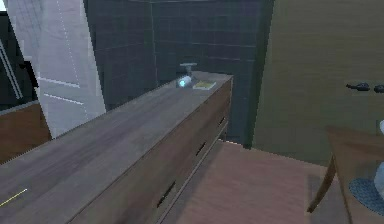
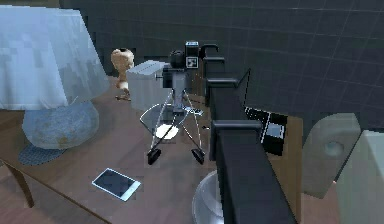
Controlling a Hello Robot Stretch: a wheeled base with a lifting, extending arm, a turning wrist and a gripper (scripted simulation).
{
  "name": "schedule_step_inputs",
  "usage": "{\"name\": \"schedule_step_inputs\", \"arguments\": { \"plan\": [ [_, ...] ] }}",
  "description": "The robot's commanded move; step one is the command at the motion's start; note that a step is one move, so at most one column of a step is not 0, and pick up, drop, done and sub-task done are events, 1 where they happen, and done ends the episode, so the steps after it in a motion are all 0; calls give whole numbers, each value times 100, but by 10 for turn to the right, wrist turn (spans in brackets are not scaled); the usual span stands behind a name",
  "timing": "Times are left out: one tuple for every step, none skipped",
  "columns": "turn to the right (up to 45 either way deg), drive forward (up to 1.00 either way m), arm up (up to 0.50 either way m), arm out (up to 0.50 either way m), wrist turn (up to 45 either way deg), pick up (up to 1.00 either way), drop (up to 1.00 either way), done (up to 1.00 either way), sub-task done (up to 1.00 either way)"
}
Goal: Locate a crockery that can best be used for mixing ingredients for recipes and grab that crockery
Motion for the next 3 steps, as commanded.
{"name": "schedule_step_inputs", "arguments": {
  "plan": [
    [0, 0, 0, 0, 450, 0, 0, 0, 0],
    [0, 0, 0, 0, 450, 0, 0, 0, 0],
    [0, 0, 0, 0, 450, 0, 0, 0, 0]
  ]
}}
